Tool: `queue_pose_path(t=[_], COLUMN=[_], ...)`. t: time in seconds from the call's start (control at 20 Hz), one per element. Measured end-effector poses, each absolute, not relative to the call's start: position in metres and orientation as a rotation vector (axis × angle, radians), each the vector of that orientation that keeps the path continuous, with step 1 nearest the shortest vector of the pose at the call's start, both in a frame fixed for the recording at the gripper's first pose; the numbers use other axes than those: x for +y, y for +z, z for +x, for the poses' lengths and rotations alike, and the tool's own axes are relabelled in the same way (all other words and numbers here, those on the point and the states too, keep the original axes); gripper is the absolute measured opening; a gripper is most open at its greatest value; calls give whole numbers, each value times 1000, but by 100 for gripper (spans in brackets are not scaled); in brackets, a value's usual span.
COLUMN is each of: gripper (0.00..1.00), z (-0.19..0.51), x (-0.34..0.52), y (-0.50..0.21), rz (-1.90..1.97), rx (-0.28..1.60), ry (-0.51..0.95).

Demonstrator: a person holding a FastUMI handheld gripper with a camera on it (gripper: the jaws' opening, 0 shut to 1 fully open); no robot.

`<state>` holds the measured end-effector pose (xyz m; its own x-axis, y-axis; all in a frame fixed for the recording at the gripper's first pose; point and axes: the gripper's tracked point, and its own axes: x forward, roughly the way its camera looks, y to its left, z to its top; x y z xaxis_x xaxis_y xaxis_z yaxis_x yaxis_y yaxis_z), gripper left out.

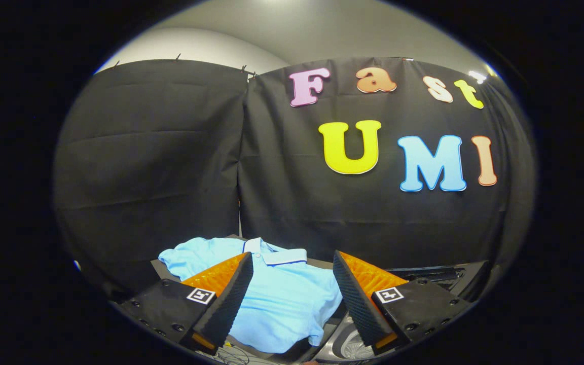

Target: Put the clothes into the washing machine and then close the washing machine lid.

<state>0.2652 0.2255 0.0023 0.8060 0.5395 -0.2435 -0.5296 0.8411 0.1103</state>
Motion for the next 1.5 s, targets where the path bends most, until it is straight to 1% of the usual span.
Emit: queue_pose_path(t=[0.3, 0.6, 0.75, 1.25, 1.35, 1.4, 1.5], gripper=[98, 98, 99, 99, 99, 99, 98], z=[284, 294, 299, 313, 314, 318, 311], x=[271, 315, 334, 360, 359, 361, 359], y=[-9, -43, -58, -113, -124, -119, -123], rz=[84, -17, -54, -113, -152, -153, -159], rx=[382, 532, 577, 820, 847, 821, 836], ry=[647, 703, 719, 705, 702, 701, 698])
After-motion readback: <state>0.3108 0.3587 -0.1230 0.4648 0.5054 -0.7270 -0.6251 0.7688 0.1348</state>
